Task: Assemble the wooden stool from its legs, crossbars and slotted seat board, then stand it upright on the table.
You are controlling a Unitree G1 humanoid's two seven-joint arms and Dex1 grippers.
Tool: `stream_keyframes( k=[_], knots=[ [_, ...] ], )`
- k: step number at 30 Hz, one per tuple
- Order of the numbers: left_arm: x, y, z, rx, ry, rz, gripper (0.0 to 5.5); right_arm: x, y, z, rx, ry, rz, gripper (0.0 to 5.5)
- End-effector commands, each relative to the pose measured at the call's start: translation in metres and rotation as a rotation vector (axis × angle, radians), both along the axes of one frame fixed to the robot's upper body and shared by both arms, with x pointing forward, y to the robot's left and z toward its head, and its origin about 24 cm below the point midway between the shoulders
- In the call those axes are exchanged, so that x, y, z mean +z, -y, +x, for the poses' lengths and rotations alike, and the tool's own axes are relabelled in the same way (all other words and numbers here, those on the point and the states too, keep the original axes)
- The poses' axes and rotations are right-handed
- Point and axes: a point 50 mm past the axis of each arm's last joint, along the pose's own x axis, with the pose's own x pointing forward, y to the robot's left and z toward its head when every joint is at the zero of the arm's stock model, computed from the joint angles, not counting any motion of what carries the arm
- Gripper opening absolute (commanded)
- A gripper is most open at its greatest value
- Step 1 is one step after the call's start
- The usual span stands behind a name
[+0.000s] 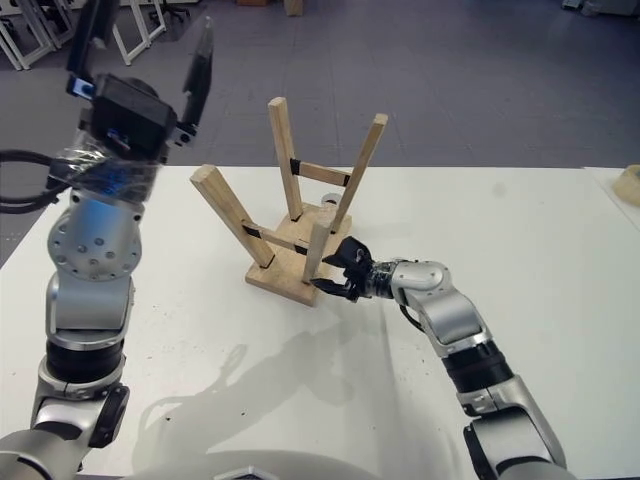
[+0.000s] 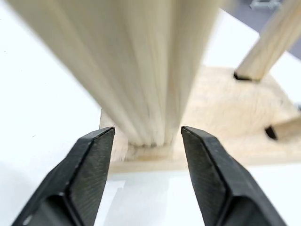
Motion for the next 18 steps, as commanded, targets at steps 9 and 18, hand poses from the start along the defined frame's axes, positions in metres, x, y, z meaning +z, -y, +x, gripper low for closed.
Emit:
stream_keyframes(
  k=[9,18],
  knots=[
    [-0.003,-0.078,0.008,0.302,0.001,-0.137,3.18,0.027,0.062,-0.012,-0.117,0.006,-0.165,3.49],
    [-0.039,-0.078,0.017,0.296,-0.144,-0.166,3.18,0.191,0.016,-0.025,0.045,0.415,0.742,3.49]
  ],
)
